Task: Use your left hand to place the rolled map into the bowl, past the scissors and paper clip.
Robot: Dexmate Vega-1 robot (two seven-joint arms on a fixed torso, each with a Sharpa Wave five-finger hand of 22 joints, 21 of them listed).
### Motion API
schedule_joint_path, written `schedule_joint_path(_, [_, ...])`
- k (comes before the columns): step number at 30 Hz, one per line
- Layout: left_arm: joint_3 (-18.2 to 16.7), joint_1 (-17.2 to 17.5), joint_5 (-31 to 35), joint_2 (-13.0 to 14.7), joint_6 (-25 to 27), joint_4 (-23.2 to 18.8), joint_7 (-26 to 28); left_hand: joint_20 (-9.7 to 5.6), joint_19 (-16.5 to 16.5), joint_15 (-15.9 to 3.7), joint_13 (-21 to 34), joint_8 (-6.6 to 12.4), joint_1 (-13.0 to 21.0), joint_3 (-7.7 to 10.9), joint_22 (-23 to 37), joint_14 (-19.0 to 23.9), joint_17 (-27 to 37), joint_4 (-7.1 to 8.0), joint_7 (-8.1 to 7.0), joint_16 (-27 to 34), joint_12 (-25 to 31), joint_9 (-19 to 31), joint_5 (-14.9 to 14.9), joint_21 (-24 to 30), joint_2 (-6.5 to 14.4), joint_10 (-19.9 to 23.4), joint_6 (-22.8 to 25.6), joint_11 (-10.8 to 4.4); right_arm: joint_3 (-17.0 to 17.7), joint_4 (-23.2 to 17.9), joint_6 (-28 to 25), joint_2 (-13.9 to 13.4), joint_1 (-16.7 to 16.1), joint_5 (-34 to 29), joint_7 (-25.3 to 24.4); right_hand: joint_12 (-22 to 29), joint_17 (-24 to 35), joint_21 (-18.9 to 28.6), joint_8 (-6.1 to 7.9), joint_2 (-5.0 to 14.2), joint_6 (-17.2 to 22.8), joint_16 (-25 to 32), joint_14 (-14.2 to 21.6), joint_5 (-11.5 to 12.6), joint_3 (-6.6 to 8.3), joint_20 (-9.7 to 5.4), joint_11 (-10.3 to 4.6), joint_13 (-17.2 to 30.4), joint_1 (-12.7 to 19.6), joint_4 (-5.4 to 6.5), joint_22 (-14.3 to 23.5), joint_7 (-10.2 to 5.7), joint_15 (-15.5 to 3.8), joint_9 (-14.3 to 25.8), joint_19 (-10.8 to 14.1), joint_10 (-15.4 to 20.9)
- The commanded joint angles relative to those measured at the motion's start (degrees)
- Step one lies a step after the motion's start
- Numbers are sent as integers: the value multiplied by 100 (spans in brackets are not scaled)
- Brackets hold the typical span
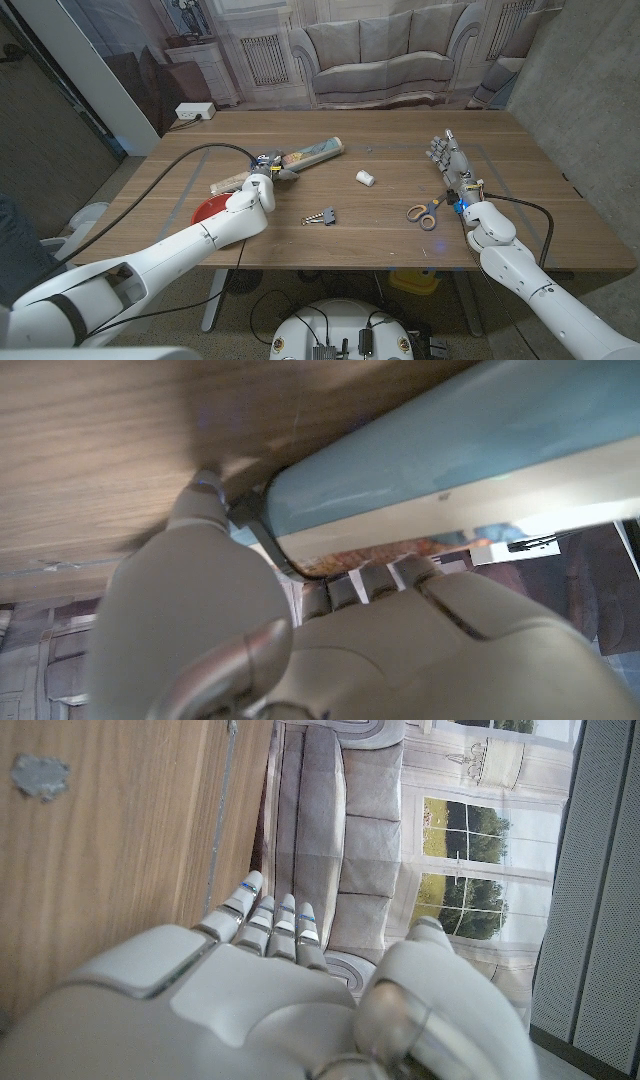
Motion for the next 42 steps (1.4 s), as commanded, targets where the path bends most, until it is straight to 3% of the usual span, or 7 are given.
schedule_joint_path(1, [53,-85,48,-49,177,-7,38,-11,162,-406,18,43,217,90,28,160,36,-67,0,59,28,29,-108,82,106,148,137,-8,19,29,46,5,-2,41,67,-8,15,-10,-6,35,15,-1,58,5,-6,-27,-14,23,0,5,35,12,9,34,60,42])
schedule_joint_path(15, [-12,-33,-56,-27,292,-99,107,-192,1201,-543,135,209,1049,499,53,1159,297,-161,51,370,192,63,-920,593,410,908,927,-86,21,-10,65,3,-12,40,75,-11,13,-31,-6,42,18,-1,64,4,-8,-34,-25,23,7,-4,35,14,15,34,82,37])
schedule_joint_path(17, [-13,-29,-73,-17,286,-110,108,-214,1240,-553,157,210,1127,539,53,1230,332,-157,60,388,224,67,-977,633,419,1026,977,47,25,-23,57,1,-15,52,77,-12,13,-34,-7,43,17,-3,60,4,-8,-36,-23,23,7,-5,36,11,12,34,84,37])
schedule_joint_path(18, [-12,-29,-78,-22,306,-113,111,-220,1277,-549,164,208,1149,551,54,1238,344,-154,63,387,219,68,-993,656,421,1025,990,157,19,-19,66,-8,-13,35,90,-12,13,-35,-7,43,17,-3,60,4,-9,-35,-24,23,7,-5,36,15,9,34,85,36])
schedule_joint_path(20, [-13,-30,-92,-33,335,-119,117,-235,1349,-559,179,227,1228,596,55,1345,373,-160,61,423,227,72,-1016,705,445,1070,1076,182,24,-20,70,-2,-14,53,100,-12,13,-37,-5,44,20,-3,61,4,-9,-35,-20,23,7,-5,36,14,6,34,86,37])
schedule_joint_path(34, [-89,44,-115,19,396,-272,327,-380,1745,-787,306,413,1801,926,78,2078,597,-158,17,649,404,92,-1070,1090,499,1711,1828,156,19,-62,48,2,-25,89,122,-12,13,-63,-7,49,19,-5,59,2,-15,-35,-21,24,6,-10,36,14,16,34,99,42])
schedule_joint_path(42, [-88,-27,-206,61,486,-335,165,-391,2005,-781,368,473,1969,1020,78,2412,684,-155,89,738,473,96,-1076,1322,477,1983,2117,221,24,-144,48,-21,-77,66,87,-14,13,-75,-8,50,17,-4,62,1,-18,-36,-26,24,6,-13,37,15,4,34,104,37])
